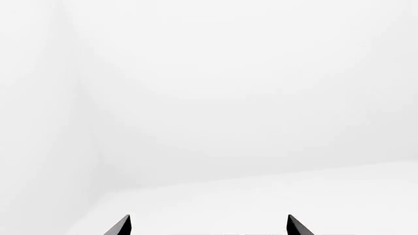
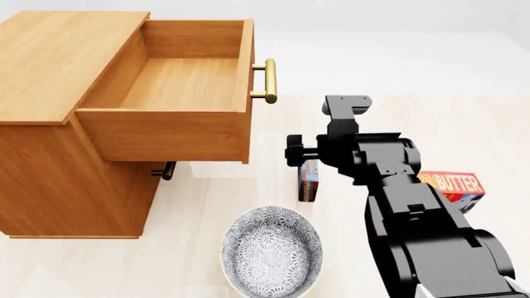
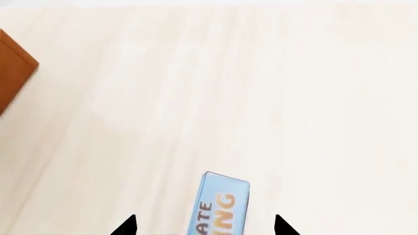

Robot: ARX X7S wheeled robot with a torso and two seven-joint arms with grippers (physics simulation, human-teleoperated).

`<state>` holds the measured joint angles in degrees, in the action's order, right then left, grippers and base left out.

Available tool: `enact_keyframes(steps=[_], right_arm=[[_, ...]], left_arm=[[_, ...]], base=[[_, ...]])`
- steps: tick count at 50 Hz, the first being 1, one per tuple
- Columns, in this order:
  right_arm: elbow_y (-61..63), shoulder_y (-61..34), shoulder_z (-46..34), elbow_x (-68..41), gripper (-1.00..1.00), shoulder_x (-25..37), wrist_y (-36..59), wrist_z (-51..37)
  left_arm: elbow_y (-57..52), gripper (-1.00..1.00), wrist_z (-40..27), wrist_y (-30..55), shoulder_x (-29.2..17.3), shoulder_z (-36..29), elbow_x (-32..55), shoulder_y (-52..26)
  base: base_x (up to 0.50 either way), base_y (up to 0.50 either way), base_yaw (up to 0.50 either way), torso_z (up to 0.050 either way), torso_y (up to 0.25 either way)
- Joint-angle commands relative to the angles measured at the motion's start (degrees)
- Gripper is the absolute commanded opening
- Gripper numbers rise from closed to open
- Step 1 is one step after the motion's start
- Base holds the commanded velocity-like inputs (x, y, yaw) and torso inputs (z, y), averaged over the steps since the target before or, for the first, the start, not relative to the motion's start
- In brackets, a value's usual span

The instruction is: Put the chocolate pudding in the top drawer of the cabinet and close it.

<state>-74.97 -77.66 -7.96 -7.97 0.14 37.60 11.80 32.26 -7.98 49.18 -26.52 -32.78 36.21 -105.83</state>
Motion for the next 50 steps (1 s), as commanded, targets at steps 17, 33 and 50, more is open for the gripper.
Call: enact_keyframes(steps=[17,33,50], right_arm=[[0.0,0.69,-0.59,-0.75,1.0,-0.03,-0.04,-0.23],[0.0,0.87,-1.11,-1.33,1.0,-0.05,-0.06,-0.18],[0.0,1.17,-2.75,-3.13,-1.0,-0.07,-0.41,-0.32]], left_arm=[[0.14,1.0,-0.78,0.99,0.03,0.34,0.35,0.41],[-0.25,1.0,-1.14,1.53,-0.25,0.62,0.6,0.53],[0.17,1.0,-1.45,1.25,-0.21,0.93,0.59,0.64]], base=[[0.0,0.0,0.0,0.0,-0.102],[0.0,0.0,0.0,0.0,-0.1],[0.0,0.0,0.0,0.0,-0.007]])
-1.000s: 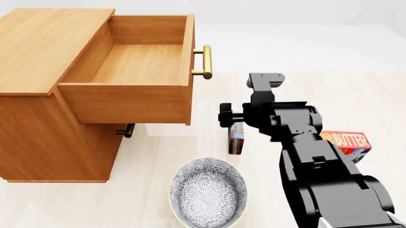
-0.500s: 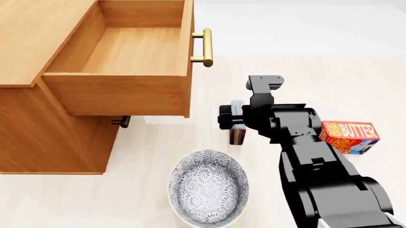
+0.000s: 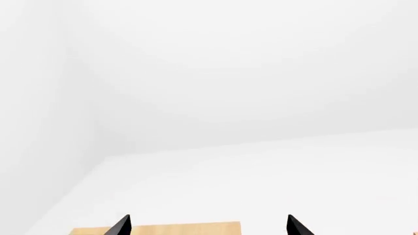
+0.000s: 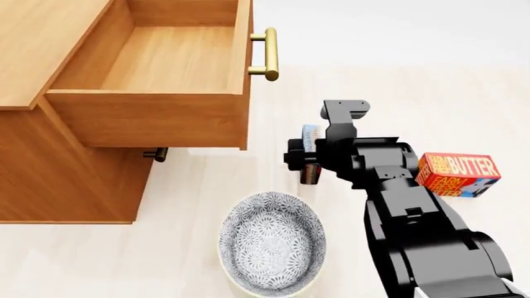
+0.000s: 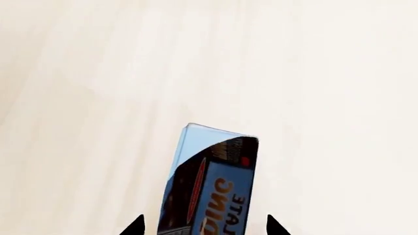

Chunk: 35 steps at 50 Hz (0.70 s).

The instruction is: Put the chocolate pudding in the top drawer of the cabinet and close it.

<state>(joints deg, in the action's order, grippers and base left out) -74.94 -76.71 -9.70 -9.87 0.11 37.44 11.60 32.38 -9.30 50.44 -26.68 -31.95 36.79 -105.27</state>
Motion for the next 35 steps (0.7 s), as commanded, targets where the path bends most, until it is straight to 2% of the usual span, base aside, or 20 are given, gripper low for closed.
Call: enact_keyframes(steps=[1,16,35], right_arm=[[-0.03,0.23,-1.09,-1.3,-1.0,-0.04,-0.26,-0.14],[-0.03,0.17,0.72,0.34,-1.0,0.0,-0.41,-0.14],[-0.03,-1.97,2.8,2.88,-1.0,0.12,0.06,-0.09]], left_arm=[[0.06,1.0,-0.13,-0.05,-0.04,0.09,-0.01,0.1],[0.18,1.0,-0.17,0.51,0.13,0.24,0.27,-0.11],[-0.36,1.0,-0.9,2.05,-0.01,1.18,1.23,-0.58]], base=[[0.0,0.0,0.0,0.0,0.0],[0.0,0.0,0.0,0.0,0.008],[0.0,0.0,0.0,0.0,0.25]])
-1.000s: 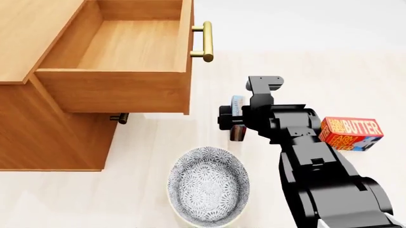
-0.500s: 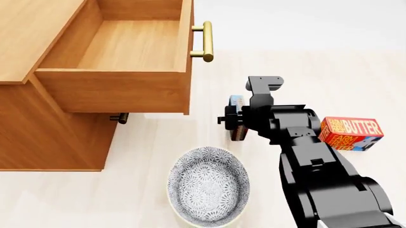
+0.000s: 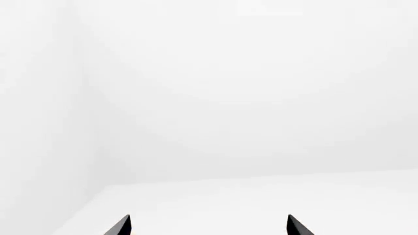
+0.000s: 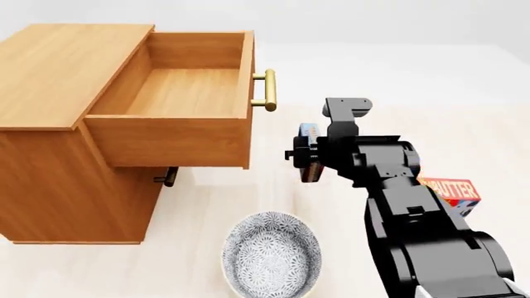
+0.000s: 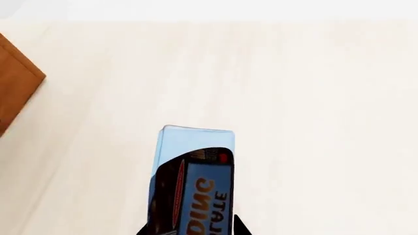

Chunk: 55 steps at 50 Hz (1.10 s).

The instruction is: Put the chocolate pudding in the top drawer of the cabinet and close it.

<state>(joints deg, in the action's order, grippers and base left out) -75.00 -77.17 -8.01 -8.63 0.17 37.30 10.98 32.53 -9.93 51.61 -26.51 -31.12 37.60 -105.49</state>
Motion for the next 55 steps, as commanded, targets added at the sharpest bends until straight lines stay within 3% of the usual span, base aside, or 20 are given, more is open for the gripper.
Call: enact_keyframes(steps=[1,25,35,48,55], right_arm=[[0.03,-1.82,1.29,1.89,-1.0,0.08,0.27,0.52],[0.05,-18.67,0.52,3.49,-1.0,-0.12,2.47,-1.8],[0.07,-24.34,-19.67,-18.54,-1.0,-0.16,0.51,-6.55],[2.95,-28.74,-58.23,-60.76,-1.0,-0.16,-6.61,-11.75],[5.88,-30.27,-73.3,-77.19,-1.0,-0.16,-10.37,-13.45]], left_arm=[[-0.61,1.0,-0.3,1.0,-0.21,0.38,0.48,-0.38],[-0.38,1.0,-0.08,0.4,-0.31,0.61,0.39,-0.85],[-0.94,1.0,0.12,0.05,-0.81,0.68,0.36,-0.79],[-2.88,1.0,-0.01,0.91,-1.3,0.56,0.82,-0.07],[-3.68,1.0,0.07,1.41,-1.46,0.54,1.08,-0.16]], base=[[0.0,0.0,0.0,0.0,0.25],[0.0,0.0,0.0,0.0,0.24],[0.0,0.0,0.0,0.0,0.0],[0.0,0.0,0.0,0.0,0.0],[0.0,0.0,0.0,0.0,0.0]])
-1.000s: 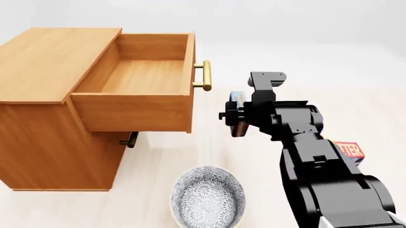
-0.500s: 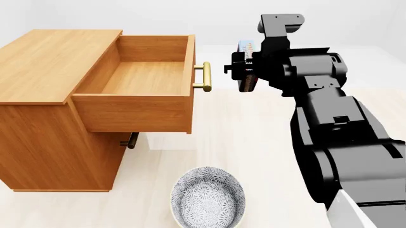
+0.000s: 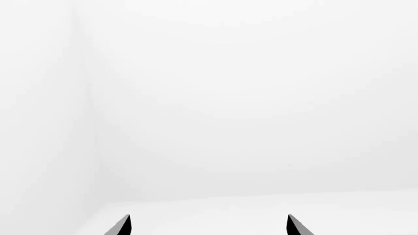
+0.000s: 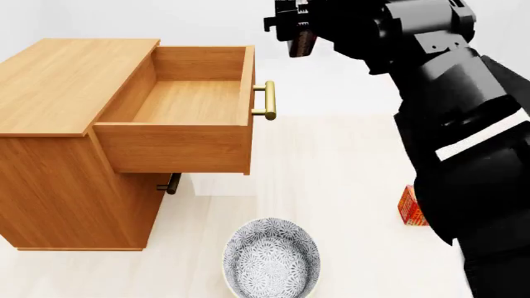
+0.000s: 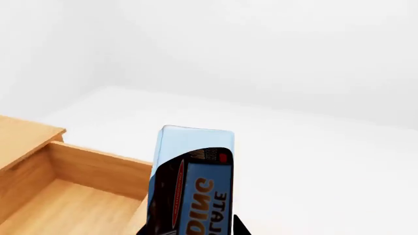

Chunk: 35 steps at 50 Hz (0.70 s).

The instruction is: Put the chocolate pudding in the top drawer of the cabinet and close it.

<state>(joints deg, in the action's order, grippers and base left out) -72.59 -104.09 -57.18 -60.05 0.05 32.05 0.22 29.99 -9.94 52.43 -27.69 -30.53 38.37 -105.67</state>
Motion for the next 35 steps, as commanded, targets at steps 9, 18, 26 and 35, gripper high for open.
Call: enact_keyframes(steps=[9,18,26,35], right_arm=[[7.95,-4.1,-32.61,-35.05,-1.0,-0.05,-7.93,-4.26],[12.98,-3.36,-33.45,-37.16,-1.0,-0.05,-9.17,-5.61],[16.1,-2.54,-33.51,-38.0,-1.0,-0.05,-9.76,-6.74],[19.0,-2.33,-33.54,-39.15,-1.0,-0.05,-10.37,-7.81]], left_arm=[[-2.97,1.0,-0.05,1.65,-1.47,0.35,1.01,0.43],[-4.17,1.0,-0.32,2.33,-2.54,0.68,1.35,0.69],[-5.76,1.0,-0.71,3.32,-4.04,1.1,1.77,1.07],[-7.51,1.0,-0.9,4.72,-5.86,1.31,2.11,1.17]], base=[[0.0,0.0,0.0,0.0,0.0],[0.0,0.0,0.0,0.0,0.0],[0.0,0.0,0.0,0.0,0.0],[0.0,0.0,0.0,0.0,0.0]])
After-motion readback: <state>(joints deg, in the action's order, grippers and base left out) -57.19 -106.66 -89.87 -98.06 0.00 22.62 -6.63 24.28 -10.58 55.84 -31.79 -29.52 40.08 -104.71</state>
